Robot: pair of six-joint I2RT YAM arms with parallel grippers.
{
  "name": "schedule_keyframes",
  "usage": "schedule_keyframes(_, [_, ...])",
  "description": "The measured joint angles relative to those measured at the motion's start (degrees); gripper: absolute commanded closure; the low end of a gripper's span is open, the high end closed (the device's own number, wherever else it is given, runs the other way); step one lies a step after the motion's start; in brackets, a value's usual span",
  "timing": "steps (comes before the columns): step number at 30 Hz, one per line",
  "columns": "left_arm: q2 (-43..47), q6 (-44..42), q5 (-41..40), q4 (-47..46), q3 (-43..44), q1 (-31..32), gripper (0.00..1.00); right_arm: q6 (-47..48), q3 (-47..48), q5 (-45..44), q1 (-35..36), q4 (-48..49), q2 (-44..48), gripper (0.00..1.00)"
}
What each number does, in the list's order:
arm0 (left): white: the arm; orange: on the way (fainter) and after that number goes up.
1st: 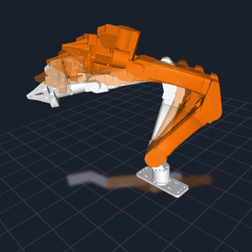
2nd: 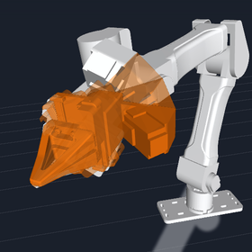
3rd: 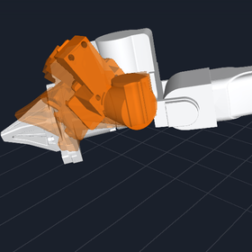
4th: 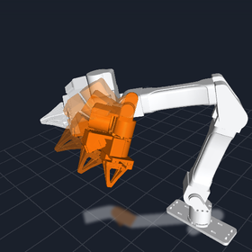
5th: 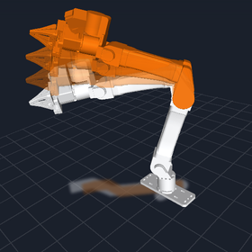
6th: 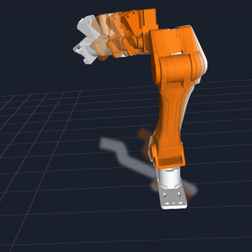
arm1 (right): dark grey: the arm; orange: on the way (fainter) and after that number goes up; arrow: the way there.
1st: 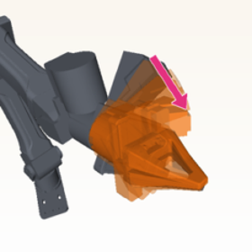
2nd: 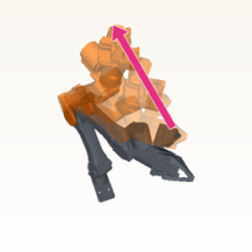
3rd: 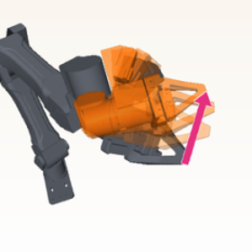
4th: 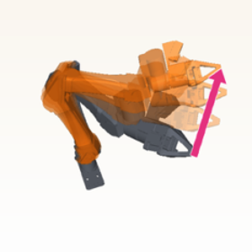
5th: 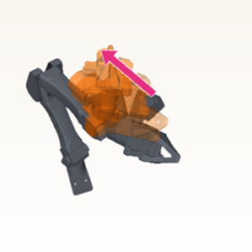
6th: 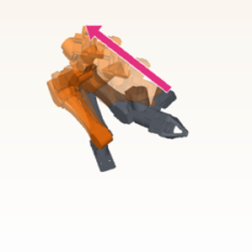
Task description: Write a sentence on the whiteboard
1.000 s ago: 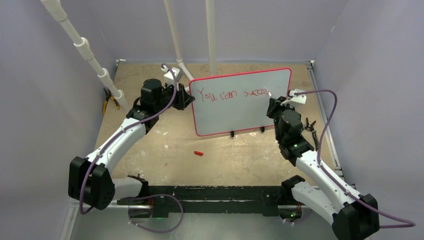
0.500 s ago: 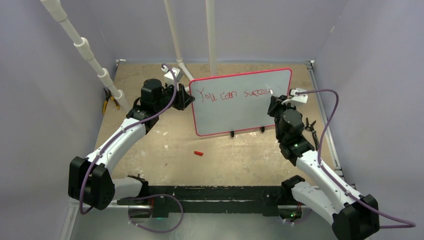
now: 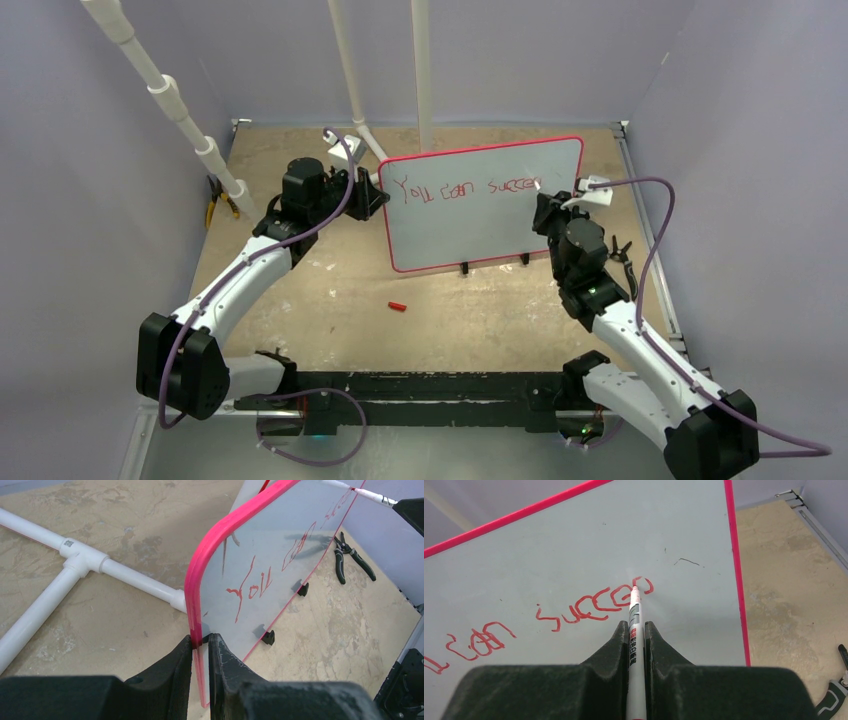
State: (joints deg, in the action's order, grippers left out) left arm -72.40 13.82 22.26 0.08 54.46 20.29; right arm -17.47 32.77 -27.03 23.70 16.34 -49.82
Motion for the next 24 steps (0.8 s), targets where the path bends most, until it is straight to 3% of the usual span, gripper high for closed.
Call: schedule_keyframes(24, [0.4, -0.2, -0.2, 0.5, 0.0, 0.3, 0.84, -2.9, 0.0, -4.0, 0.0, -5.7, -0.2, 1.00])
